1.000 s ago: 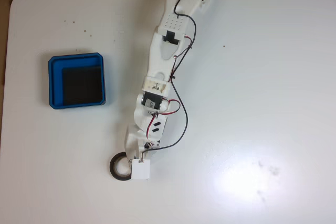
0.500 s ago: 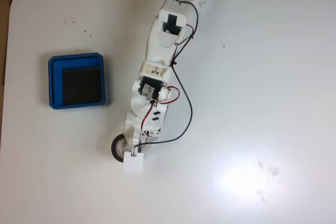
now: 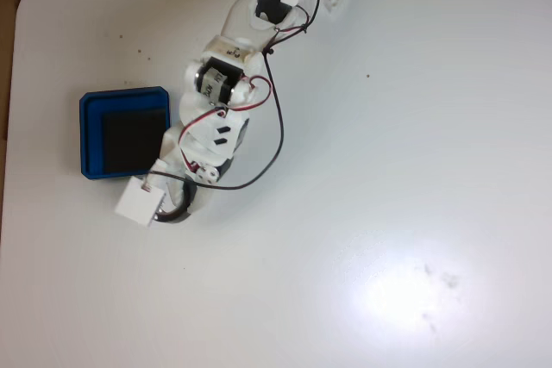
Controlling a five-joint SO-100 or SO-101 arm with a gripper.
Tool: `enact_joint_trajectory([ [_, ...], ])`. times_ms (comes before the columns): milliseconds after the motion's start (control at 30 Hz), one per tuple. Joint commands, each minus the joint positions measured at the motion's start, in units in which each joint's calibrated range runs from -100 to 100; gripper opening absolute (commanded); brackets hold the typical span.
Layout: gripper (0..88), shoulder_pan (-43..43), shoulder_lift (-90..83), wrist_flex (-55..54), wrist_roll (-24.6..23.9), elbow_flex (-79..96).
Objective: Pick the black tape roll and drop it in the blue box
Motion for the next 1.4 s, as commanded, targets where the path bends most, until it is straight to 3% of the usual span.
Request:
enact_joint_trajectory([
  [0, 0.5, 4.3, -5.2, 0.3, -0.9, -3.5],
  [500, 0.5, 14.7, -4.8, 1.3, -0.4, -3.5],
  [700, 0.5, 14.8, -5.3, 6.1, -0.5, -3.5],
  [1367, 0.5, 15.2, -14.3, 2.2, -0.5, 12.2],
])
